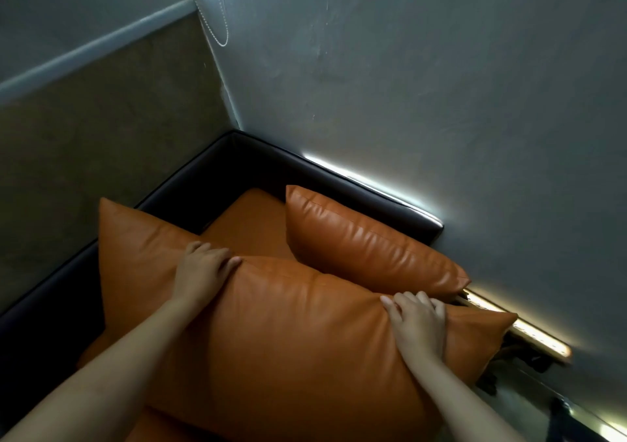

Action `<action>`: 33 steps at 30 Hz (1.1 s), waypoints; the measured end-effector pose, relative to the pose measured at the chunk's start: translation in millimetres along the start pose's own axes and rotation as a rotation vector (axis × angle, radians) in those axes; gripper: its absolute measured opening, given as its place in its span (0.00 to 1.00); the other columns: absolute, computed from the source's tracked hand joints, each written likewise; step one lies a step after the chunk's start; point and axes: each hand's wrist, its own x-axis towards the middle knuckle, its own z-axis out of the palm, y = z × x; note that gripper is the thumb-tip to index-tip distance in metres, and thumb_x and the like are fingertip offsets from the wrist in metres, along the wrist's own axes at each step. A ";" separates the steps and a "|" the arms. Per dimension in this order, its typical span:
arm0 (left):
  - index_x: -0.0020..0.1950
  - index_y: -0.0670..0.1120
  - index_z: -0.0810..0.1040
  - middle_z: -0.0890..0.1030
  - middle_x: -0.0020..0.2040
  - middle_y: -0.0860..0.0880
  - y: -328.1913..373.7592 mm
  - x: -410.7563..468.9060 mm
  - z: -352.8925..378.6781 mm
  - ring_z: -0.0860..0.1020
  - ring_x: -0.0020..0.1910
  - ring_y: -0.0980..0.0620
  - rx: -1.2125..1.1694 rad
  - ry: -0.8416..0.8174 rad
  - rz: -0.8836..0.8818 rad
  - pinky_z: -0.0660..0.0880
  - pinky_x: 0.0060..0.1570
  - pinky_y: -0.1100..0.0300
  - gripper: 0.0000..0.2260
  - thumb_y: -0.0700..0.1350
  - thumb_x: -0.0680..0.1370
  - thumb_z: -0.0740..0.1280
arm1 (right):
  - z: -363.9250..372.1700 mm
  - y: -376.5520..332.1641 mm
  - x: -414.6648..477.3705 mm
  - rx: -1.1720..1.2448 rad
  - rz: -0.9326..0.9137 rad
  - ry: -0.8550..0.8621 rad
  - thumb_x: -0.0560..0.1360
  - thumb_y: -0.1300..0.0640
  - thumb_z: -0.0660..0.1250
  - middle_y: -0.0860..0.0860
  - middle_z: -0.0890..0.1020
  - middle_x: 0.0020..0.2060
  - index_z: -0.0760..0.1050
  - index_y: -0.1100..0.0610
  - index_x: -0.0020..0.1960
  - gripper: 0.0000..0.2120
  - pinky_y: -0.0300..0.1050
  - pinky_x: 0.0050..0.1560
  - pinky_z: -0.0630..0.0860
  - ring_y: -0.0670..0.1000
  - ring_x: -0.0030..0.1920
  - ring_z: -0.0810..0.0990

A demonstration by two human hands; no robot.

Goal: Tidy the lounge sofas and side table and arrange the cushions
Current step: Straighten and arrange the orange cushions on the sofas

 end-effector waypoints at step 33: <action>0.34 0.49 0.78 0.78 0.31 0.47 -117.6 -69.2 -279.3 0.76 0.34 0.46 0.160 0.506 -0.336 0.67 0.52 0.50 0.22 0.60 0.78 0.54 | -225.8 -249.1 142.4 -0.034 -0.453 0.272 0.77 0.45 0.65 0.50 0.83 0.37 0.80 0.53 0.38 0.16 0.51 0.50 0.59 0.55 0.46 0.78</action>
